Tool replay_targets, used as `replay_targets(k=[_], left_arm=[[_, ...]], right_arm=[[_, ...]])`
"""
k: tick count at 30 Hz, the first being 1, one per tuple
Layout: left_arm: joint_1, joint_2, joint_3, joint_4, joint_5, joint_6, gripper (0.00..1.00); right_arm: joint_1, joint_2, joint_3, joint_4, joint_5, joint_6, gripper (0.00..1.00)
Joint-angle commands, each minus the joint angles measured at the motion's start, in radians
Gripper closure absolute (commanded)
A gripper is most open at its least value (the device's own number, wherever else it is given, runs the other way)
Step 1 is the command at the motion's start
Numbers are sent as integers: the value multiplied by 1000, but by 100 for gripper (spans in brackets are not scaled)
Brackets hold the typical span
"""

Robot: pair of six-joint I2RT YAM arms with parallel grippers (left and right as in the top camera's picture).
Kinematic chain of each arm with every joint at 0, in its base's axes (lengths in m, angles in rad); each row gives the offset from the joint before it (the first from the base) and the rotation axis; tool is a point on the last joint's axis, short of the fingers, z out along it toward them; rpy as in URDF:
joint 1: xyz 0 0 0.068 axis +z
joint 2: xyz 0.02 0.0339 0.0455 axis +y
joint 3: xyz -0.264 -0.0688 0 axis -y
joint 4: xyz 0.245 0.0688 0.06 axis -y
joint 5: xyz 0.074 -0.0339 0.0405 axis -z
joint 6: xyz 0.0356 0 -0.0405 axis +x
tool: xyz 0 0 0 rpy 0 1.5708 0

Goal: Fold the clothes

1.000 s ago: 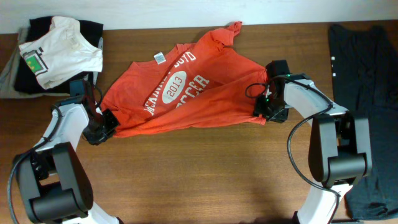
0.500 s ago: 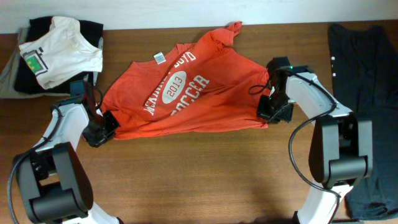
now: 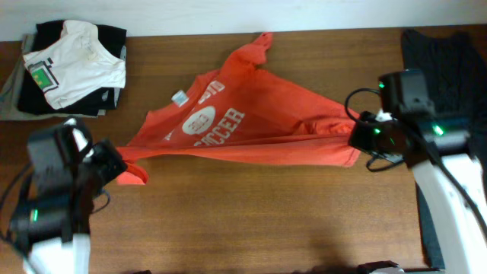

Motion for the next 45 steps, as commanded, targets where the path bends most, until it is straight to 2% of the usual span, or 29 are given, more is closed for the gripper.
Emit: replay_targets(k=[1, 3, 6, 11, 15, 19, 22, 27, 28, 29, 30, 31, 32, 34, 37, 40, 45], left_arm=[[2, -188, 77, -4, -9, 12, 100], [2, -263, 198, -59, -9, 12, 100], [2, -255, 371, -150, -9, 12, 100], [2, -196, 695, -184, -29, 12, 100], [2, -68, 836, -181, -108, 42, 100], [2, 207, 853, -219, -114, 66, 100], [2, 483, 853, -221, -114, 72, 100], [-31, 953, 853, 0, -106, 72, 99], [-42, 1001, 853, 32, -106, 72, 94], [-57, 1054, 853, 66, -106, 72, 81], [-69, 1092, 854, 81, -106, 72, 72], [-83, 1123, 854, 82, -106, 73, 8], [-95, 1139, 854, 75, -106, 96, 1], [-107, 1119, 866, 12, -106, 114, 1], [-111, 1039, 876, -210, -106, 113, 1], [-118, 1024, 876, -420, -106, 114, 1], [-142, 930, 876, -519, -106, 109, 1]], right_arm=[[-1, -150, 39, 3, 50, 9, 96], [-1, -236, 104, -11, 50, -29, 96], [-1, -280, 271, -58, 50, -78, 96], [-1, -233, 610, -87, 200, -124, 96], [-2, -133, 719, -82, 272, -152, 96], [-4, 45, 719, -79, 312, -151, 96], [-38, 247, 718, -22, 311, -152, 96], [-102, 616, 718, 220, 311, -148, 96], [-110, 664, 718, 243, 311, -148, 86], [-121, 706, 718, 261, 311, -148, 65], [-133, 739, 718, 266, 310, -148, 27], [-145, 759, 719, 254, 307, -148, 0], [-153, 760, 718, 235, 307, -148, 1], [-160, 739, 719, 156, 254, -149, 1], [-159, 731, 718, 20, 70, -153, 1], [-159, 732, 718, -63, 43, -152, 1], [-159, 732, 717, -91, 44, -152, 1]])
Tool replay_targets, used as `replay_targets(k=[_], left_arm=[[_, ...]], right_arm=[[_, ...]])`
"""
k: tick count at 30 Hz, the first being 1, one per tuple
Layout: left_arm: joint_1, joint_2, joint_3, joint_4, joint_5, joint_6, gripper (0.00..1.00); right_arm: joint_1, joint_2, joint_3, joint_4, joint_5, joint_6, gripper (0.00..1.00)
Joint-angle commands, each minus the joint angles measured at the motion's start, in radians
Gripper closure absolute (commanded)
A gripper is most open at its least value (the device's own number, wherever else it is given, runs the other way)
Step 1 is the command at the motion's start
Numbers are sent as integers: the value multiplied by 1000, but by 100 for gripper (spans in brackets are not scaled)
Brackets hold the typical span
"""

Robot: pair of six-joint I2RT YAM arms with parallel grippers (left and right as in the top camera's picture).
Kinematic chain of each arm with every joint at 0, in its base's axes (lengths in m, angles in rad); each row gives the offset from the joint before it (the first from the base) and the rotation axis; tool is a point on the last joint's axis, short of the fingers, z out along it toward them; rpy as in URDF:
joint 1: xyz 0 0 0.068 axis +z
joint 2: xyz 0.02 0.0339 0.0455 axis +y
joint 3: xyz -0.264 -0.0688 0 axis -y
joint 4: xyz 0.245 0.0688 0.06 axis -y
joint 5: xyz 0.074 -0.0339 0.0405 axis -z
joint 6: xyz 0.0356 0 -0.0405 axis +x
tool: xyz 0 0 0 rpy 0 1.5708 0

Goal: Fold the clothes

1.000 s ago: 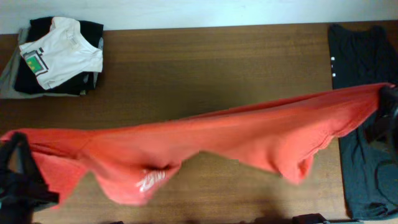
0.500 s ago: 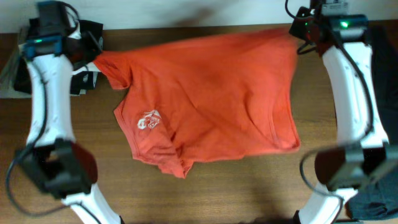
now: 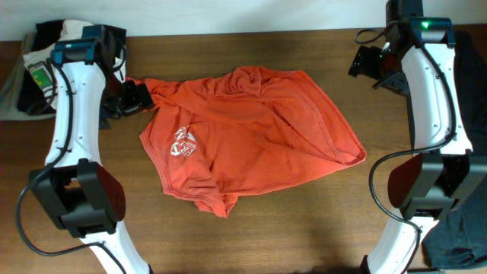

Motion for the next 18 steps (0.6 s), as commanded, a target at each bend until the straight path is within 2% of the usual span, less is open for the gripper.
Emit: replay_targets(k=[1, 8, 10, 12, 14, 16, 18], left_arm=[[-39, -159, 11, -60, -6, 8, 1], [-275, -343, 6, -198, -7, -18, 1], [-371, -398, -76, -198, -8, -54, 1], [-484, -484, -251, -180, -18, -159, 1], [-568, -552, -427, -96, -11, -253, 1], [-682, -598, -681, 90, 91, -365, 1], [-760, -595, -860, 234, 167, -470, 1]], right_arm=[[5, -35, 6, 0, -9, 3, 1], [5, -3, 3, 4, -6, 3, 1], [5, -2, 3, 5, -5, 3, 1], [4, -2, 3, 16, -6, 3, 1], [4, -2, 3, 26, -6, 4, 1], [4, -2, 3, 31, -6, 4, 1], [4, -2, 3, 30, -6, 3, 1]])
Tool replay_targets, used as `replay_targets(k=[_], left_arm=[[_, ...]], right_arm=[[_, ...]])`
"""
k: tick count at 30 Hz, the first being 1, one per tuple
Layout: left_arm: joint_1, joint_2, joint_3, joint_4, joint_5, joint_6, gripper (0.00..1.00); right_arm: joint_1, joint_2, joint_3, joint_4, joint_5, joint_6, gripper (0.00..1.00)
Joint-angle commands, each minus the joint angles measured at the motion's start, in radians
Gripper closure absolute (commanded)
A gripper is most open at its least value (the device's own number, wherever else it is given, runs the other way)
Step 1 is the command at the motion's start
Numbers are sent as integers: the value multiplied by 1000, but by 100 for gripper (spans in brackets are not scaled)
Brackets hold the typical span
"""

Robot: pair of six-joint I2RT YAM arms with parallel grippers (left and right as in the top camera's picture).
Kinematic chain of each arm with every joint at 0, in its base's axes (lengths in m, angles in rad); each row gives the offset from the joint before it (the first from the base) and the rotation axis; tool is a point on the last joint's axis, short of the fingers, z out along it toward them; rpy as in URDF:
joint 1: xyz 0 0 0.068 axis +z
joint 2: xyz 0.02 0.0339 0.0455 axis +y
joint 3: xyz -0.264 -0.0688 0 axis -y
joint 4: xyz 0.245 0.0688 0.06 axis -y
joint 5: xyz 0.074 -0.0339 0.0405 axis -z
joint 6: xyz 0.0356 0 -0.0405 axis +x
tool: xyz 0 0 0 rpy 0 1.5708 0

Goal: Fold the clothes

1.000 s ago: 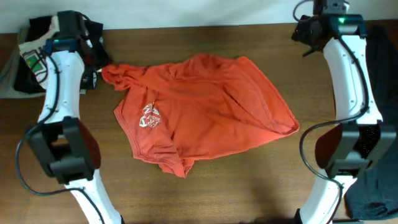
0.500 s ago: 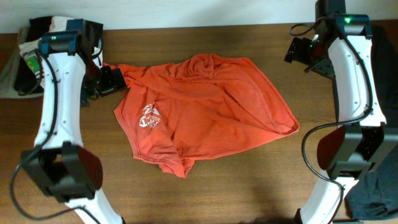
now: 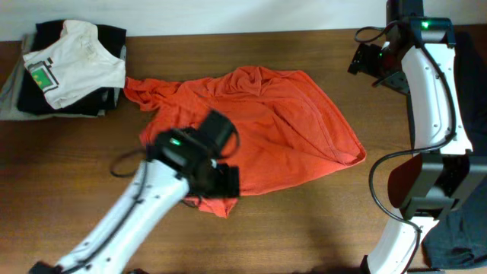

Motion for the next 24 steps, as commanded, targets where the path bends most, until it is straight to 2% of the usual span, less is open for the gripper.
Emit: replay_targets(k=[1, 3, 5, 8, 11, 15, 16, 20, 22, 24], left_arm=[[-108, -3, -259, 172, 140, -232, 1], [-134, -3, -360, 277, 146, -338, 2], [-131, -3, -418, 378, 127, -385, 2], [-131, -3, -450, 413, 3, -451, 4], [-131, 6, -475, 449, -15, -459, 5], [-111, 15, -475, 456, -32, -459, 11], [-104, 15, -475, 456, -31, -458, 17], [-84, 16, -475, 460, -57, -455, 22], [-78, 27, -478, 463, -68, -454, 30], [-78, 58, -479, 469, -63, -455, 31]], right_arm=[[5, -2, 3, 2, 2, 3, 1], [5, -2, 3, 4, 2, 3, 1], [5, -2, 3, 5, 2, 3, 1], [5, -2, 3, -7, 2, 3, 1], [5, -2, -1, -22, 2, 3, 1], [5, -2, -41, -28, 2, 3, 1], [5, -2, -63, -25, 2, 4, 1], [5, -1, -121, -14, 2, 4, 1], [5, -1, -142, -3, 2, 4, 1], [5, -1, -147, 0, 1, 5, 1]])
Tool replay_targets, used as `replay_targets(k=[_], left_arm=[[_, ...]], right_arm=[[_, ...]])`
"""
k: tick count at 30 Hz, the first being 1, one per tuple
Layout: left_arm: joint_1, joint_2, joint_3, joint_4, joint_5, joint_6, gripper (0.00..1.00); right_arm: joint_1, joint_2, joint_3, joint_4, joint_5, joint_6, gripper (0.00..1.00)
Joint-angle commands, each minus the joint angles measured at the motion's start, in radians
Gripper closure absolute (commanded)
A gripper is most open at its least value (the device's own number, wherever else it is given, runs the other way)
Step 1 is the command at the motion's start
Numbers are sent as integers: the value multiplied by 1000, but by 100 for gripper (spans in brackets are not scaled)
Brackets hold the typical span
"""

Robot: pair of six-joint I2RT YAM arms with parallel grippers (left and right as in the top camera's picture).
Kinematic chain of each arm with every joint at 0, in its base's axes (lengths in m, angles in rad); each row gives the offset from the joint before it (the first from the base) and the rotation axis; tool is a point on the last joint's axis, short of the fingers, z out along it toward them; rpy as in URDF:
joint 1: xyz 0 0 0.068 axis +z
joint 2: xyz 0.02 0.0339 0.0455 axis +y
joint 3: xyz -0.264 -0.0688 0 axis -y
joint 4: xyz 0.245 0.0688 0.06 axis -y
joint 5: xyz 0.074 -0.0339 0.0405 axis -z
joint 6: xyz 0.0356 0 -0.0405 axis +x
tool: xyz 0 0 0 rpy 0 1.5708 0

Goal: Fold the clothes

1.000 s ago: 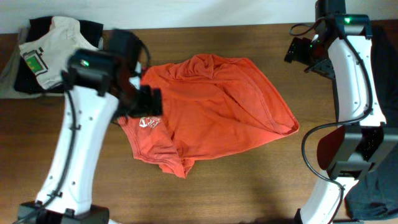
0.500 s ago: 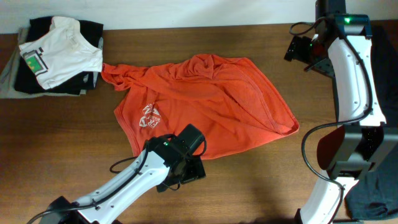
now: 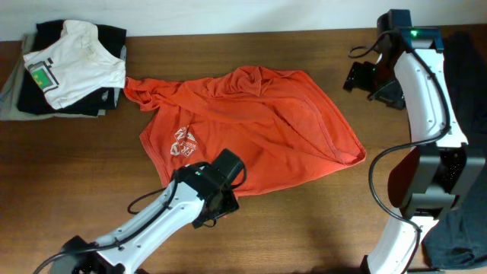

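Note:
An orange T-shirt (image 3: 251, 129) lies bunched and creased in the middle of the wooden table (image 3: 319, 221), white print showing at its left, one sleeve trailing toward the back left. My left gripper (image 3: 221, 205) sits at the shirt's near hem, covering the small bulge of cloth there; its jaws are hidden under the wrist. My right gripper (image 3: 356, 77) hovers just beyond the shirt's far right corner, apart from the cloth; its jaw state does not show.
A stack of folded clothes (image 3: 72, 65) with a white shirt on top sits at the back left corner. A dark garment (image 3: 466, 46) lies along the right edge. The wall runs along the table's far edge.
My left gripper has moved from over the shirt's lower middle to its near hem, the arm now lower in the frame. My right gripper shifted slightly nearer and to the left. The shirt lies unchanged.
At first the shirt was stretched flat between both grippers, one at each side. Then it lay bunched in the middle, my left gripper at its far left sleeve, my right away at the back right. The left then stood over the shirt, now at its hem.

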Motion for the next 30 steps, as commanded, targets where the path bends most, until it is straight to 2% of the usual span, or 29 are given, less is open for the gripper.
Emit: replay_targets(k=[1, 3, 6, 7, 9, 13, 17, 19, 20, 21, 22, 25, 26, 30], left_arm=[[4, 58, -14, 10, -14, -5, 31], [4, 74, -14, 17, -11, -5, 37], [4, 73, -14, 17, -12, 3, 53], [6, 73, -13, 17, -14, 20, 72], [33, 73, -10, 14, -11, 79, 99], [175, 18, 8, -108, -12, 194, 99], [327, -140, 45, -277, -12, 354, 99], [344, -149, 43, -320, -27, 365, 99], [344, -145, 42, -322, -26, 365, 83], [343, -144, 39, -321, -17, 365, 64], [343, -144, 35, -322, -11, 365, 50], [343, -144, -16, -324, -11, 365, 41], [343, -144, -36, -323, -6, 365, 25], [338, -144, -154, -284, 182, 366, 24]], right_arm=[[5, -3, -9, 6, 2, 5, 1], [5, -3, -9, 6, 2, 5, 2], [5, -3, -9, 6, 2, 5, 1], [5, -3, -9, 6, 2, 5, 1], [5, -3, -9, 17, 2, 5, 1], [5, -3, -9, 8, 2, 4, 1], [5, -3, -9, -50, 2, 3, 1], [5, -3, -9, -63, 2, 4, 1], [5, -3, -9, -72, 2, 3, 1], [5, -2, -10, -88, 2, 3, 1], [5, -2, -10, -102, 2, 3, 1], [5, -2, -10, -121, 4, -22, 1], [5, -2, -10, -121, 7, -22, 1], [5, -2, -10, -121, 41, -22, 1]])
